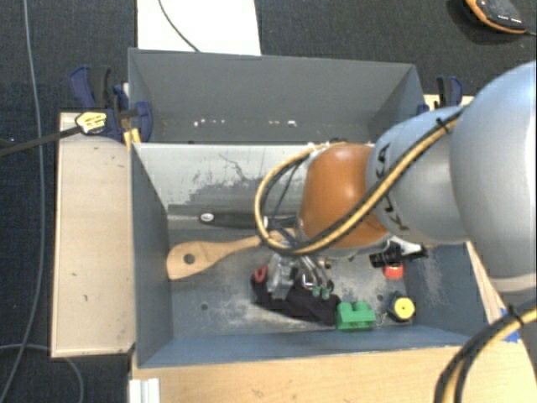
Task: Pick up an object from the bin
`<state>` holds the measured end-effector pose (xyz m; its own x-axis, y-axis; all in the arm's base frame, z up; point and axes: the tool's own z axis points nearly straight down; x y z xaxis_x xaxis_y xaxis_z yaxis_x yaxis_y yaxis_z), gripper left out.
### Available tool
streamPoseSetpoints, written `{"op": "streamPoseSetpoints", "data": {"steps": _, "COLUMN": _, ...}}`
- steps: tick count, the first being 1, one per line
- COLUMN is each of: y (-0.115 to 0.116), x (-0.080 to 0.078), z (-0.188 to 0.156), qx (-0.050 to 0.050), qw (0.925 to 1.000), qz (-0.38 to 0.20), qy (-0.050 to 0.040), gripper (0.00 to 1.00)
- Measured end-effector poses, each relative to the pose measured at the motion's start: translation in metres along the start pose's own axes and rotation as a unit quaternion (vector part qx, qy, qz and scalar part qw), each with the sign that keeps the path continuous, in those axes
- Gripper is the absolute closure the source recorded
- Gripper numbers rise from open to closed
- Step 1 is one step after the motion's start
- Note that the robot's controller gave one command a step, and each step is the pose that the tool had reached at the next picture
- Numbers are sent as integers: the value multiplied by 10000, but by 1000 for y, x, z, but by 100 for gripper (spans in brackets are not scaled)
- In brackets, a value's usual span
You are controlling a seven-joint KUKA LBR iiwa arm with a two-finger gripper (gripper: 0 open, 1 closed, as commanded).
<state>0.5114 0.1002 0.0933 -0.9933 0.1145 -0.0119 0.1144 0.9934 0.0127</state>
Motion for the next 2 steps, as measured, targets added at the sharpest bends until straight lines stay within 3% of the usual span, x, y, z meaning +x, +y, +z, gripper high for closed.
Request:
{"op": "streamPoseSetpoints", "data": {"steps": 1, "y": 12, "x": 9, "z": -19, "qx": -19, "qw": 9776, "qz": 2104, "qy": -44, "gripper": 100}}
{"op": "streamPoseSetpoints", "data": {"steps": 2, "y": -13, "x": 7, "z": -7, "qx": 1, "qw": 9986, "qz": 523, "qy": 5, "gripper": 100}}
